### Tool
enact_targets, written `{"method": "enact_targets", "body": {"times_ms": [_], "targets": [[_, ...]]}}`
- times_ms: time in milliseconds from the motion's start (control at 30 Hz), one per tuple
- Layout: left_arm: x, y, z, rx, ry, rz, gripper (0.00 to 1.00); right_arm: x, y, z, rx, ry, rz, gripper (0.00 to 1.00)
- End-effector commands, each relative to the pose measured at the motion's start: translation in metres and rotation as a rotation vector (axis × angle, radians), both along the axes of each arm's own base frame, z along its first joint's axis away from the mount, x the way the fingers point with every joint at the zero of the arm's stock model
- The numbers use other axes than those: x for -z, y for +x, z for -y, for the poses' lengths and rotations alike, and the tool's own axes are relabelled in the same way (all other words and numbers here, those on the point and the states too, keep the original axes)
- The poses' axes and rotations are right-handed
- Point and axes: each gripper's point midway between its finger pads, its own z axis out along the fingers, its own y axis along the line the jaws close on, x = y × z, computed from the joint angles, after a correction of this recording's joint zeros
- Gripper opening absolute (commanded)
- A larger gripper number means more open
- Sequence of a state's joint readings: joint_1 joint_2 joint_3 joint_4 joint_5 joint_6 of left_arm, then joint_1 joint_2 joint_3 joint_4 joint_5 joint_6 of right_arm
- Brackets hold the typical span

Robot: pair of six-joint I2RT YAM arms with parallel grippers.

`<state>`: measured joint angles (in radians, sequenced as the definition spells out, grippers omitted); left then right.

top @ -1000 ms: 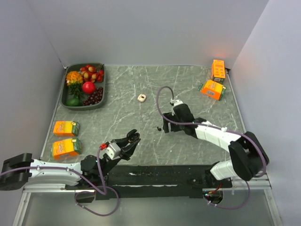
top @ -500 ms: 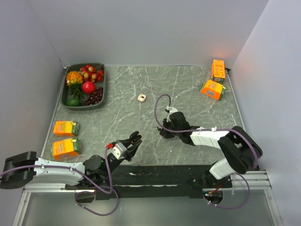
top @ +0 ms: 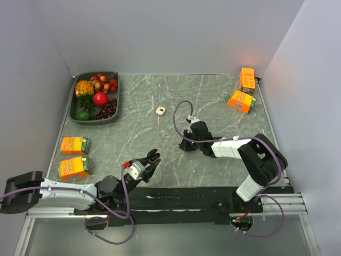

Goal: Insert the wireless bluetooth earbuds into the charging case
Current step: Pick up the earbud from the center of the board.

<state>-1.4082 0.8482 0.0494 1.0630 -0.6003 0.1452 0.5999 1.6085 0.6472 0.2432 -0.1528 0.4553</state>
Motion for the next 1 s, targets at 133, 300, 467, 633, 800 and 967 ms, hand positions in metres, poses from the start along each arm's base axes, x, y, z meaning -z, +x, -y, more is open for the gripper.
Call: {"method": "enact_targets", "body": {"times_ms": [133, 300, 467, 633, 800, 967], "targets": [[-0.013, 0.002, -0.006, -0.023, -0.051, -0.004, 0.01, -0.004, 0.04, 0.04, 0.163, -0.024, 0.025, 0.0], [-0.011, 0.002, -0.004, -0.022, -0.039, -0.005, 0.01, -0.007, 0.063, 0.06, 0.255, -0.032, 0.025, 0.0], [-0.015, 0.001, -0.004, -0.014, -0.056, -0.007, 0.01, -0.047, 0.069, 0.061, 0.265, 0.003, 0.134, 0.65], [-0.016, 0.0, -0.006, -0.012, -0.065, 0.002, 0.01, -0.065, 0.054, 0.067, 0.289, 0.003, 0.129, 0.73], [-0.016, -0.002, -0.002, 0.007, -0.062, -0.001, 0.01, -0.05, 0.049, 0.091, 0.375, -0.098, 0.089, 0.73], [-0.018, -0.004, -0.003, 0.015, -0.075, -0.001, 0.01, -0.026, 0.053, 0.107, 0.408, -0.229, 0.03, 0.72]]}}
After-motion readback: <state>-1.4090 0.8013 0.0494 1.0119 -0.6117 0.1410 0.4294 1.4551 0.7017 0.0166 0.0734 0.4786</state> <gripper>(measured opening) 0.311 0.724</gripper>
